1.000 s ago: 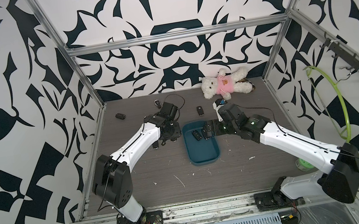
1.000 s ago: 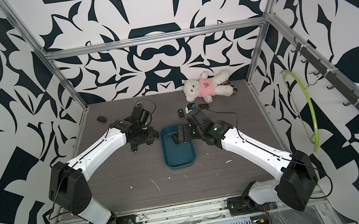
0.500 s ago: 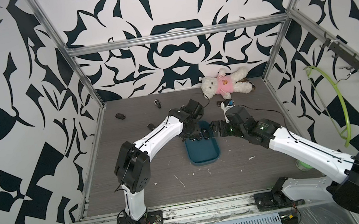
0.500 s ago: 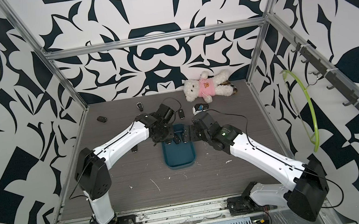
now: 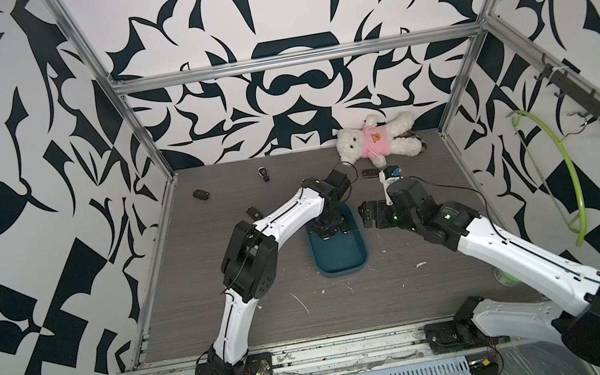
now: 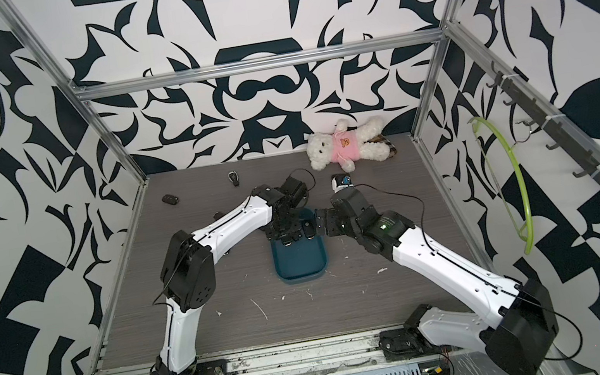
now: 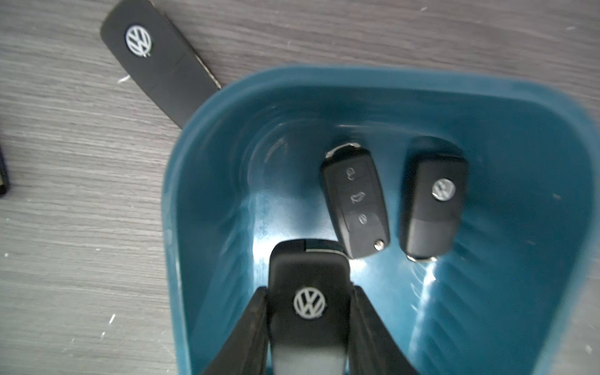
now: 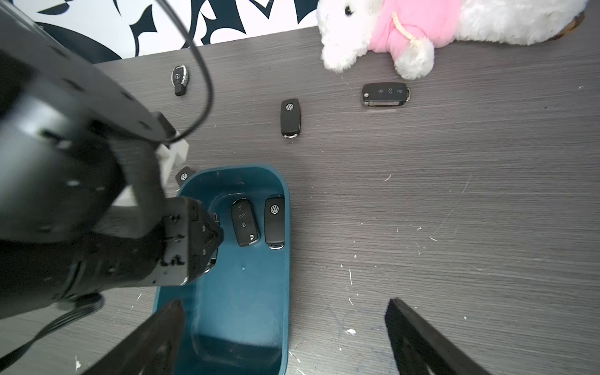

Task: Place the car key into the storage box
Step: Place the car key in the storage box.

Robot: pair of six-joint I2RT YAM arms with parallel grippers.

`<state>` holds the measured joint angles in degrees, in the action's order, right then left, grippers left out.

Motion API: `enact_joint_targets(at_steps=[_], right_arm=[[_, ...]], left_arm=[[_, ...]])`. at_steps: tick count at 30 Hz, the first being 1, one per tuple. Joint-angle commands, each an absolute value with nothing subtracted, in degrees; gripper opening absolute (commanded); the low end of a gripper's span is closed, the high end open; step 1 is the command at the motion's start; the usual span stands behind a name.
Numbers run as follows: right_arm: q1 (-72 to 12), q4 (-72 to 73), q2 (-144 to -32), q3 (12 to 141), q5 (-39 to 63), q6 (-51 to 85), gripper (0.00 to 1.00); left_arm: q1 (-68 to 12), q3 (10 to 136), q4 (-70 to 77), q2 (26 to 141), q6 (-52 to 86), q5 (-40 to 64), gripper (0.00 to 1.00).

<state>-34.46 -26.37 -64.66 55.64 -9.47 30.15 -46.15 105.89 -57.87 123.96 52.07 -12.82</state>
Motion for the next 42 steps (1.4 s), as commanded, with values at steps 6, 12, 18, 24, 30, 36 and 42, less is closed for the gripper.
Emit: enact_joint_targets(at_steps=[6, 12, 18, 24, 30, 36, 42], right_arm=[[-31.4, -22.3, -62.3, 53.3, 3.0, 28.7, 0.99], [-28.4, -21.4, -61.1, 51.9, 7.8, 29.0, 0.99], [-28.3, -22.2, -60.9, 52.3, 7.8, 28.9, 0.99], [-28.3, -22.8, -61.0, 52.7, 7.8, 28.9, 0.99], [-28.3, -22.9, -60.7, 52.4, 7.7, 29.1, 0.99], [-28.3, -23.1, -60.9, 52.2, 7.4, 29.4, 0.99], [-28.3, -23.2, -61.0, 52.3, 7.2, 29.4, 0.99]], left_arm=[[-46.1, 110.5, -63.3, 128.9, 53.9, -15.1, 0.34], [-45.7, 110.8, -63.9, 130.7, 53.4, -16.3, 0.34], [-44.7, 111.8, -63.6, 132.4, 51.9, -17.2, 0.34], [-44.5, 114.7, -63.2, 134.5, 49.6, -17.9, 0.35], [-44.5, 116.1, -62.3, 135.7, 47.2, -18.2, 0.35], [-44.5, 116.2, -60.6, 136.1, 45.5, -17.7, 0.36], [-44.6, 116.3, -59.3, 136.0, 45.0, -16.7, 0.37]])
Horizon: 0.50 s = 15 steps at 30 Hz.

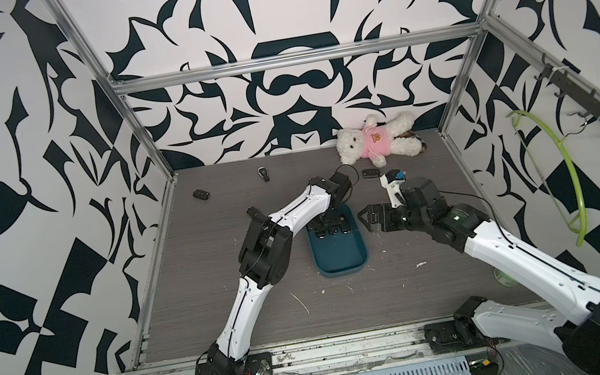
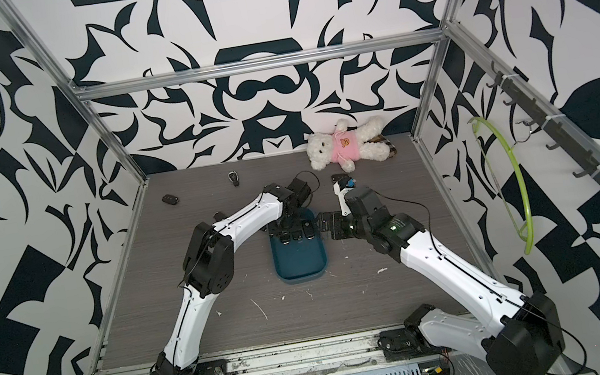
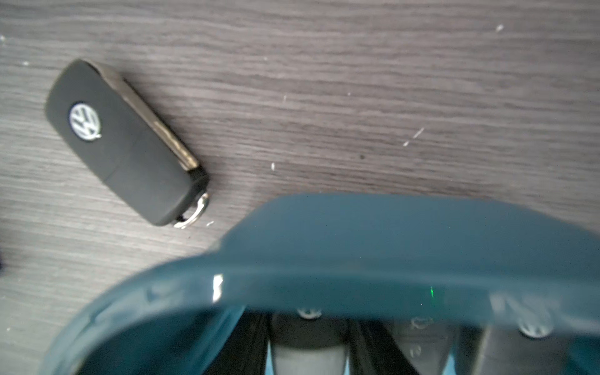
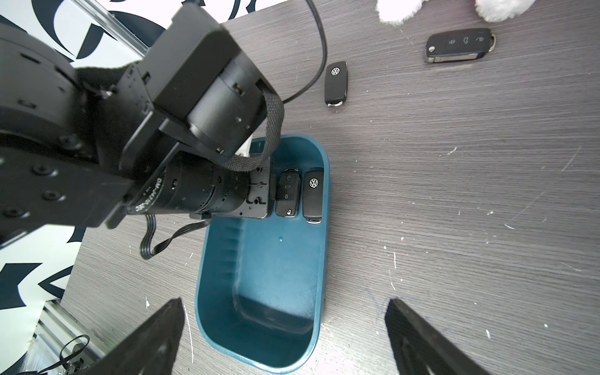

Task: Place the car key into the storage box
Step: Place the car key in the storage box.

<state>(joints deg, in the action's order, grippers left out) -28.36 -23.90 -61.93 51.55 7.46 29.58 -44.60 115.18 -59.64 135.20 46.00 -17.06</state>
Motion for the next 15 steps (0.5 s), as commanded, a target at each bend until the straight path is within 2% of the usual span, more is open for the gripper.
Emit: enact_joint_targets(at_steps=[1, 10, 15], right_arm=[[-28.3, -23.2, -61.0, 52.3, 7.1, 29.6, 0.99], [-28.2, -23.1, -61.3, 52.0, 7.0, 29.7, 0.99], [-28.3, -22.9, -61.4, 52.1, 7.0, 29.8, 0.99]], left_arm=[[-44.6, 116.4, -59.3, 136.0, 45.1, -16.5, 0.37], [-44.6, 117.1, -58.8, 136.1, 45.4, -15.3, 0.39], [-44.6, 116.5, -58.8, 135.3, 45.6, -15.3, 0.46]])
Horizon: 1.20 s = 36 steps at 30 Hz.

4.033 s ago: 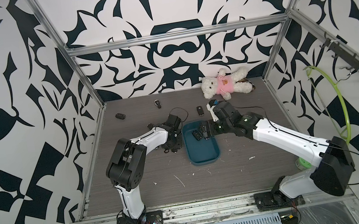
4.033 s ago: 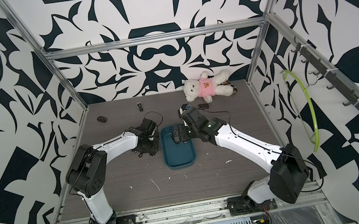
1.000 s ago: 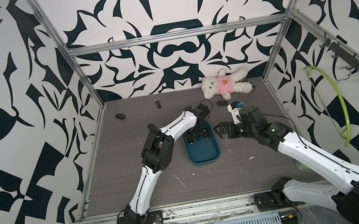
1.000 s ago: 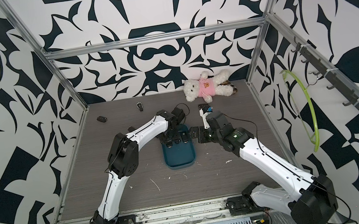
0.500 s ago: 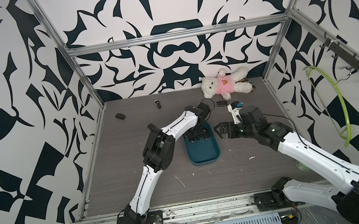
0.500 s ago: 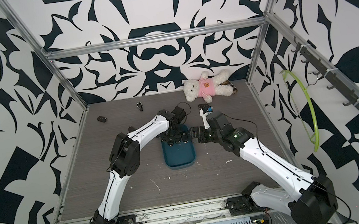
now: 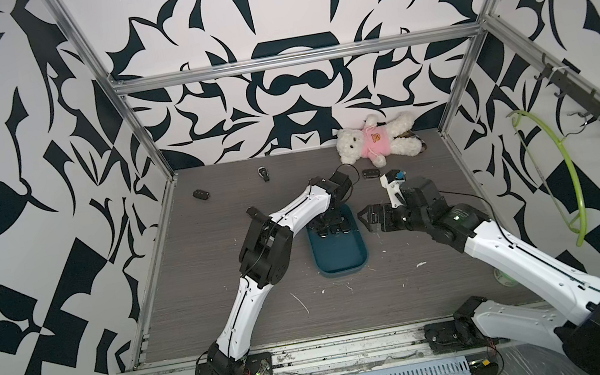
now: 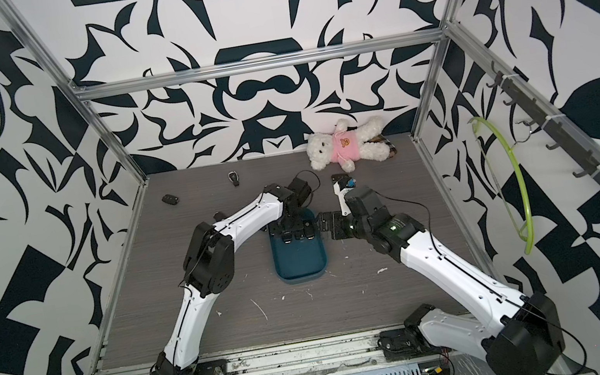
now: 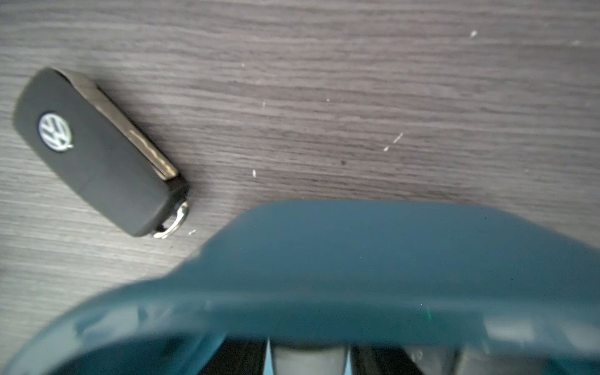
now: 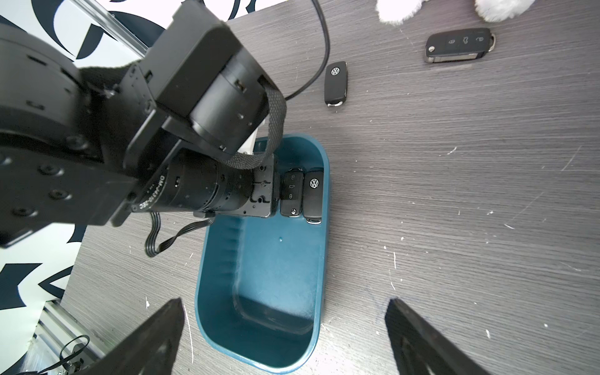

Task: Place the car key into the storage box
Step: Place the car key in the storage box, then pick up the car key from the center of the board.

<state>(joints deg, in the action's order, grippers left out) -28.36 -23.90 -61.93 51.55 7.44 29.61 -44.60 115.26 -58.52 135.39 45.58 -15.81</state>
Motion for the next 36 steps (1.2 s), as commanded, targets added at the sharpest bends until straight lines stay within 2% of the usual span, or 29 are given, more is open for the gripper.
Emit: enact_joint_targets(at_steps=[1, 15, 19, 22, 25, 27, 36], right_arm=[[-28.3, -22.9, -61.6, 52.1, 7.0, 29.8, 0.99], [-28.3, -21.8, -63.0, 52.5, 8.6, 30.0, 0.99], [-28.4, -20.9, -64.2, 53.3, 10.4, 29.9, 1.0], [-28.8, -20.1, -65.3, 54.1, 11.5, 29.8, 0.99], [-29.8, -19.4, -67.0, 55.2, 11.9, 29.7, 0.99], [-30.6, -18.8, -68.2, 55.9, 12.4, 29.8, 0.99], [-34.8, -16.2, -74.9, 60.6, 13.6, 30.0, 0.99]], left_arm=[[-44.6, 116.2, -58.6, 134.9, 45.5, -15.4, 0.48], [-44.6, 114.9, -60.7, 127.3, 45.5, -17.1, 0.53], [-44.5, 111.6, -60.7, 122.1, 45.2, -18.5, 0.6], [-44.1, 107.7, -58.9, 117.1, 44.5, -20.1, 0.76], [-42.7, 102.8, -56.9, 112.2, 44.2, -20.8, 0.87], [-41.3, 99.5, -55.6, 109.3, 44.3, -21.0, 0.99], [-32.4, 83.3, -49.4, 98.8, 43.8, -19.3, 0.99]])
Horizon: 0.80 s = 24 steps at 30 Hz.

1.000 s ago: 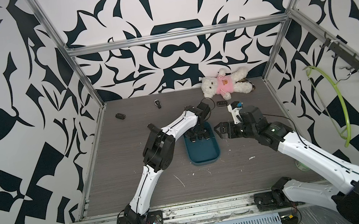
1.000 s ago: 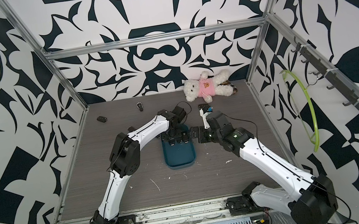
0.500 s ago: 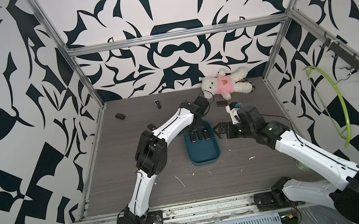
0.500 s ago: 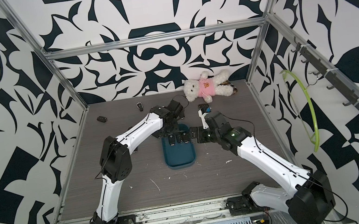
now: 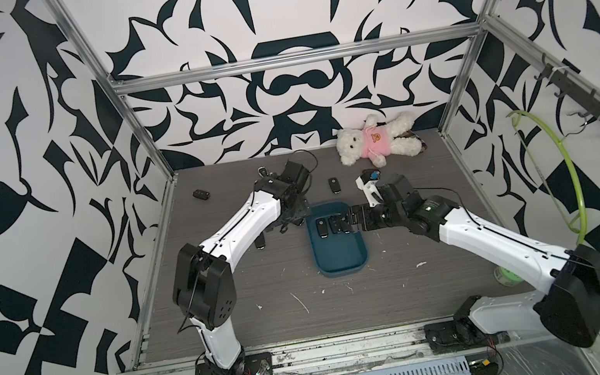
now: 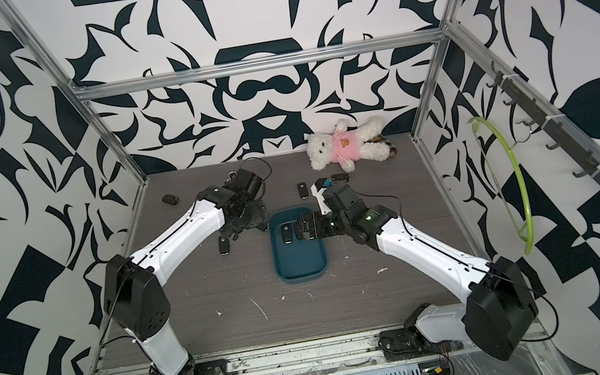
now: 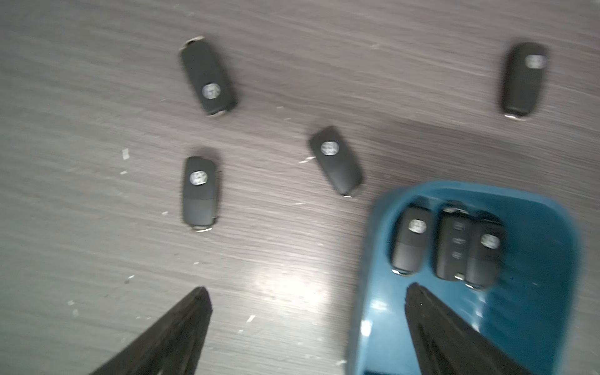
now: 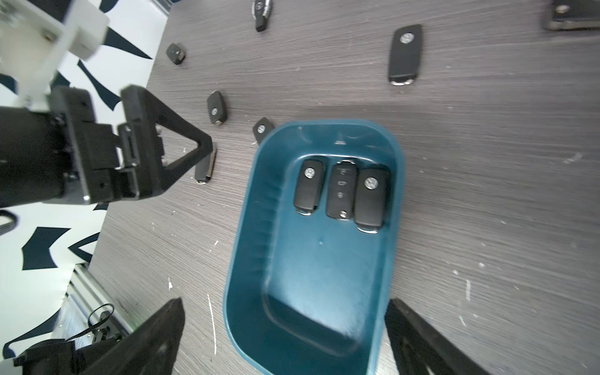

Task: Place the car key into the storage box
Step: Pick up the car key from the center of the board.

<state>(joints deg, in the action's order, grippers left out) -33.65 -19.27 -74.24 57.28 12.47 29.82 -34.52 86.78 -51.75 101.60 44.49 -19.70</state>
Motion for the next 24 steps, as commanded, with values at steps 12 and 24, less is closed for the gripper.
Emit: enact_joint_targets(at_steps=[12, 24], right_arm=[[-38.8, -14.2, -81.1, 65.3, 14.3, 30.9, 0.99], [-39.6, -15.3, -81.1, 65.7, 11.8, 31.5, 0.99]], left_arm=[[-22.4, 73.2, -42.2, 98.5, 35.4, -15.7, 0.91], [-15.3, 69.8, -34.7, 104.3, 27.1, -5.4, 0.73]])
